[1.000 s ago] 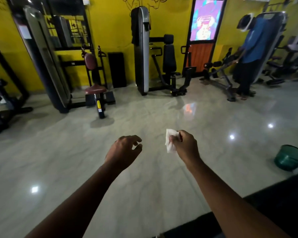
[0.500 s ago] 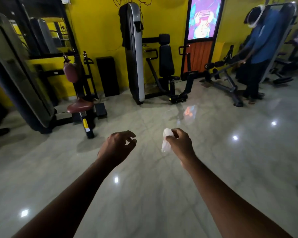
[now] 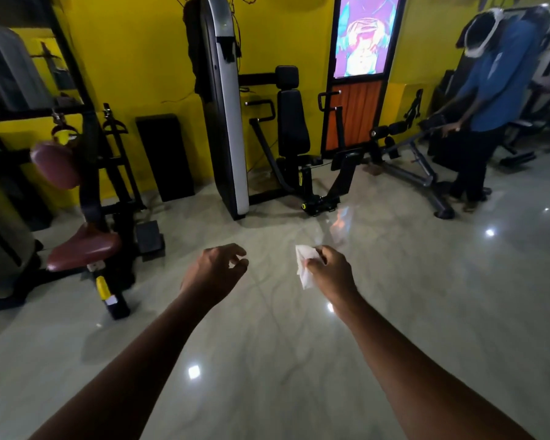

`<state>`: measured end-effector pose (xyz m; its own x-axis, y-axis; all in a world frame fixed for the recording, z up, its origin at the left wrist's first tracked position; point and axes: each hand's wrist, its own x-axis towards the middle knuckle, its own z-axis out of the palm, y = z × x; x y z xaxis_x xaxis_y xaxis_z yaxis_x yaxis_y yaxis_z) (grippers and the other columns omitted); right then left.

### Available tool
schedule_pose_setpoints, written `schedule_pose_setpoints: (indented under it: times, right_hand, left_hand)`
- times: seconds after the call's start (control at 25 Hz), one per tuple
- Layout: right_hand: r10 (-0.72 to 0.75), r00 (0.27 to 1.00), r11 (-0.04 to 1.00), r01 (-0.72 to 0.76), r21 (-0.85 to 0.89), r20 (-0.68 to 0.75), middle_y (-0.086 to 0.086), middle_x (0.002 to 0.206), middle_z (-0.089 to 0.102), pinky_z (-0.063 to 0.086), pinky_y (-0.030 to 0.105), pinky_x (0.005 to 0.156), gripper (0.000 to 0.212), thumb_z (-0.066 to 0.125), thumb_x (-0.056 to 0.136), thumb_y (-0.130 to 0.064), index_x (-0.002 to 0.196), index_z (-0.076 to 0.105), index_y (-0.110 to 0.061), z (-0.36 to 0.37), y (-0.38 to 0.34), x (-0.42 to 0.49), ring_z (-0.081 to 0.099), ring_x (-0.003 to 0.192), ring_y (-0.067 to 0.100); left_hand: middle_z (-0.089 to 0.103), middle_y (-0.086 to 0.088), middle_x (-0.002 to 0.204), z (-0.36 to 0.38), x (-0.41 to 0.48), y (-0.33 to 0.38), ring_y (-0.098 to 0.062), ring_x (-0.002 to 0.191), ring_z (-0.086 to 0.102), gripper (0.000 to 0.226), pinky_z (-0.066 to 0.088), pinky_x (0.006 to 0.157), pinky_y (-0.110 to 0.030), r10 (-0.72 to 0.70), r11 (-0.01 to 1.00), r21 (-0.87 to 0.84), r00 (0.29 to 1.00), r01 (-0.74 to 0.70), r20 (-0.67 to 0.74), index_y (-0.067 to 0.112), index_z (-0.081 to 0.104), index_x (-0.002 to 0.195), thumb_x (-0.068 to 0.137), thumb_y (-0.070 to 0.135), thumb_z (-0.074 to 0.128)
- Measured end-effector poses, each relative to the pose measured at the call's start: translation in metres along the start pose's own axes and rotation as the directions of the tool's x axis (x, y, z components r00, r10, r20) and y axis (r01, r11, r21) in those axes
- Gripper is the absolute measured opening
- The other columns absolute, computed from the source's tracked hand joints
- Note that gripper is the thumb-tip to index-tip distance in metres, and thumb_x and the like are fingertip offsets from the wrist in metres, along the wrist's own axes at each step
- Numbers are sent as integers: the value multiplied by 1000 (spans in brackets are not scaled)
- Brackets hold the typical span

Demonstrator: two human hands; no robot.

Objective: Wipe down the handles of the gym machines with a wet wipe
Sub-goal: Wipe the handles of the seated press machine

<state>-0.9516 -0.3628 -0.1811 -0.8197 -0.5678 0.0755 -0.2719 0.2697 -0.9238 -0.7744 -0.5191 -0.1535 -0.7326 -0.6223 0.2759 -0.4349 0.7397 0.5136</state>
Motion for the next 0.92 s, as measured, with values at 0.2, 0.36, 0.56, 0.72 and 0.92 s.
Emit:
schedule_pose_setpoints:
  times: [0.2,0.36,0.56,0.72,0.92]
  right_hand:
    - [-40,998,996,35,-81,-56,4,86,67,38,25,61,11,62,87,-14,96,66,-9,23,0,207,61,82,22]
    - [-69,995,995,64,-74,-72,7,99,71,43,28,73,21,63,88,-16,107,68,-8,53,32,392,63,92,23]
    - [-92,995,996,91,-13,-45,4,98,69,48,29,78,21,66,85,-11,105,67,-9,79,26,607,63,92,19]
    - [-113,993,992,113,-56,17,5,94,69,48,29,75,16,67,85,-11,101,68,-8,117,19,782,65,90,22]
    - [-115,989,978,130,-165,98,6,93,70,51,36,79,14,65,86,-21,98,68,-14,179,38,984,63,89,22]
  left_hand:
    - [71,5,95,40,207,-38,-11,80,65,22,57,73,-35,19,1000,13,1000,-19,16,21,69,112,93,31,65]
    - [72,1,100,105,373,-78,-10,82,62,22,51,69,-28,6,1000,15,1000,-6,24,19,69,114,94,27,64]
    - [72,2,102,151,571,-102,-9,82,62,20,43,63,-23,-65,998,22,998,65,5,21,69,111,95,31,61]
    - [73,3,102,181,735,-140,-13,85,66,21,50,69,-27,-113,993,20,994,113,-1,24,69,110,93,32,61]
    - [72,4,98,237,920,-212,-16,88,66,20,55,76,-34,-152,988,-10,987,152,-42,24,69,109,92,34,63]
